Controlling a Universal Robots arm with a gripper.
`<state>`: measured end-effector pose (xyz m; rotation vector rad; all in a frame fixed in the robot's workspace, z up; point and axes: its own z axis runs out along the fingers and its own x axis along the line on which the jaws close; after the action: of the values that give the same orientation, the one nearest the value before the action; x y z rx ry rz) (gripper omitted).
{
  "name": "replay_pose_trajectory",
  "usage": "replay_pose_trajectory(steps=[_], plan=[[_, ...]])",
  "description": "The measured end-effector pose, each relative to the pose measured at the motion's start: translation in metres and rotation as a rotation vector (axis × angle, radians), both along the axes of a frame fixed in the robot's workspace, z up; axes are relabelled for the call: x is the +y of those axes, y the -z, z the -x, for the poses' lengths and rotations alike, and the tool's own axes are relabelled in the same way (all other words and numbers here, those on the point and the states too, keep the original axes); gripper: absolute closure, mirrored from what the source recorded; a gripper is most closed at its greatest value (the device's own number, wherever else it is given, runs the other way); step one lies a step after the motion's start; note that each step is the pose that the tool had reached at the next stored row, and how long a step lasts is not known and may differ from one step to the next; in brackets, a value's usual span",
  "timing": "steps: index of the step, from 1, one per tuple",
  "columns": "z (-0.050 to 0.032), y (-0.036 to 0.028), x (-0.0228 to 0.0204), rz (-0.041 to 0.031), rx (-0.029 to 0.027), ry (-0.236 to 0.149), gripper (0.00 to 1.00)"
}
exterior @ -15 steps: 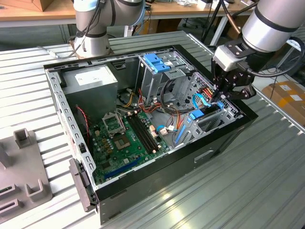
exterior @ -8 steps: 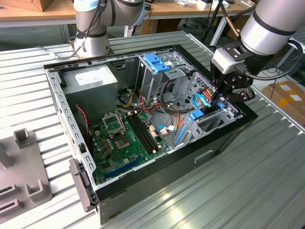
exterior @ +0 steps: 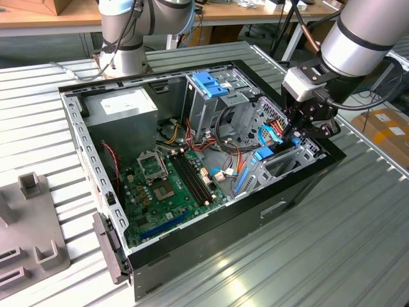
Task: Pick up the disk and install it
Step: 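Insert the second disk wire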
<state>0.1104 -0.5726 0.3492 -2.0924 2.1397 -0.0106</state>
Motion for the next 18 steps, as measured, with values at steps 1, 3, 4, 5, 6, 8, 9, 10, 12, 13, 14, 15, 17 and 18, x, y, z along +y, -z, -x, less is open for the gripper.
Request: replay_pose_trajectory(steps=[1,3,4,5,6,8,9,10,12,13,14,15,17,18], plan=[[0.0002,0.0000,0.0000,0.0000,0.0000,0.000,0.83],[0.0005,0.0005,0.0001,0.0002,0.0000,0.000,0.83],[0.0005,0.0009,-0.0001,0.0003,0.0000,0.000,0.83],[0.0006,0.0012,-0.0002,0.0002,0.0000,0.000,0.83],[0.0006,0.0014,-0.0001,0.0002,0.0000,0.000,0.83],[0.0007,0.0026,-0.0002,0.0002,0.0000,0.000,0.83],[0.0008,0.0026,-0.0002,0.0004,0.0000,0.000,0.83],[0.0008,0.0027,-0.0004,0.0002,0.0000,0.000,0.83],[0.0008,0.0027,-0.0012,0.0002,0.0000,0.000,0.83],[0.0008,0.0027,-0.0013,0.0001,0.0000,0.000,0.83],[0.0008,0.0027,-0.0013,0.0001,0.0000,0.000,0.83],[0.0008,0.0028,-0.0014,0.0000,0.0000,0.000,0.83],[0.0014,0.0031,-0.0016,0.0001,0.0000,0.000,0.83],[0.0015,0.0031,-0.0021,0.0002,0.0000,0.000,0.83]])
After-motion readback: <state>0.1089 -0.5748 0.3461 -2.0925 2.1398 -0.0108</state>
